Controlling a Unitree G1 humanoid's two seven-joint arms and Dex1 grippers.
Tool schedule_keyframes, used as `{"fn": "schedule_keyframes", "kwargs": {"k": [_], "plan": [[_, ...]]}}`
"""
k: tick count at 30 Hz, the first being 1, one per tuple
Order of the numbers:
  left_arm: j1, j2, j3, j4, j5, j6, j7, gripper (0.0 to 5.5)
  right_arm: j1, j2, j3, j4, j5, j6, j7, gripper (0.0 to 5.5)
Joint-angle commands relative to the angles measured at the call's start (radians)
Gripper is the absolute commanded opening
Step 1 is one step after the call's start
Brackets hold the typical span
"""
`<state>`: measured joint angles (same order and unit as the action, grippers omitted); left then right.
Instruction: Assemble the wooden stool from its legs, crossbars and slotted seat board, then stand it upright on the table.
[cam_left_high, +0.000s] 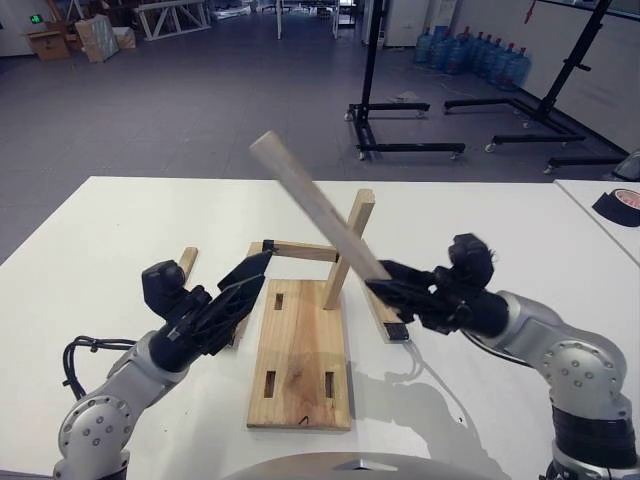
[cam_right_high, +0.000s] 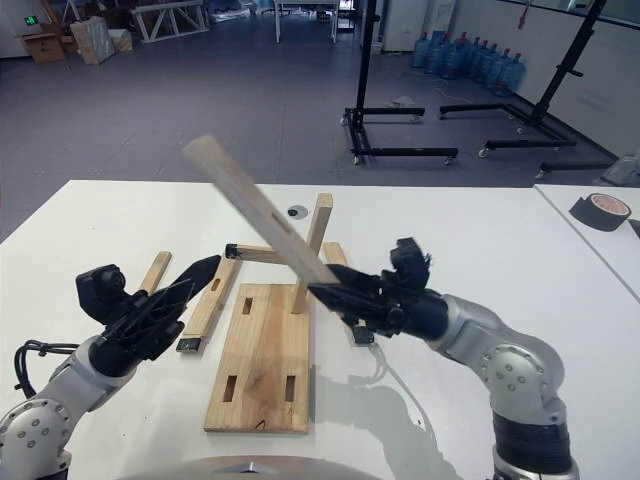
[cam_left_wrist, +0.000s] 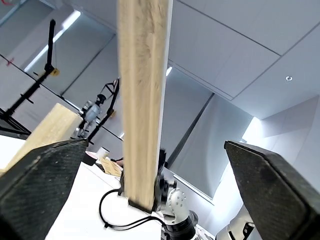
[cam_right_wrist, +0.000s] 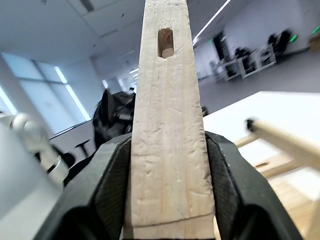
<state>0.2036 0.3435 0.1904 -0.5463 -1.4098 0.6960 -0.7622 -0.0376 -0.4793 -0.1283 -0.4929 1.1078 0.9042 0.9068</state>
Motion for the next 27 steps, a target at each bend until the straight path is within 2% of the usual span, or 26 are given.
{"fn": "schedule_keyframes", "kwargs": {"k": [1,9,13,27], "plan": [[-0.024,0.017,-0.017,0.016,-0.011,0.017,0.022,5.01,0.042,-0.013,0.09,0.007,-0.039,-0.014,0.048,2.02],[-0.031,0.032,-0.01,0.022,-0.059,0.024,0.025,5.01,0.09,-0.024,0.161,0.032,-0.074,-0.044,0.091,2.02],[-0.009,0.073,-0.048,0.018,0.02,0.042,0.004,5.01,0.095,-0.038,0.163,0.051,-0.088,-0.051,0.096,2.02],[0.012,0.107,-0.047,0.027,0.057,0.041,-0.073,2.93,0.084,-0.092,0.173,0.089,-0.112,-0.043,0.131,2.02]]}}
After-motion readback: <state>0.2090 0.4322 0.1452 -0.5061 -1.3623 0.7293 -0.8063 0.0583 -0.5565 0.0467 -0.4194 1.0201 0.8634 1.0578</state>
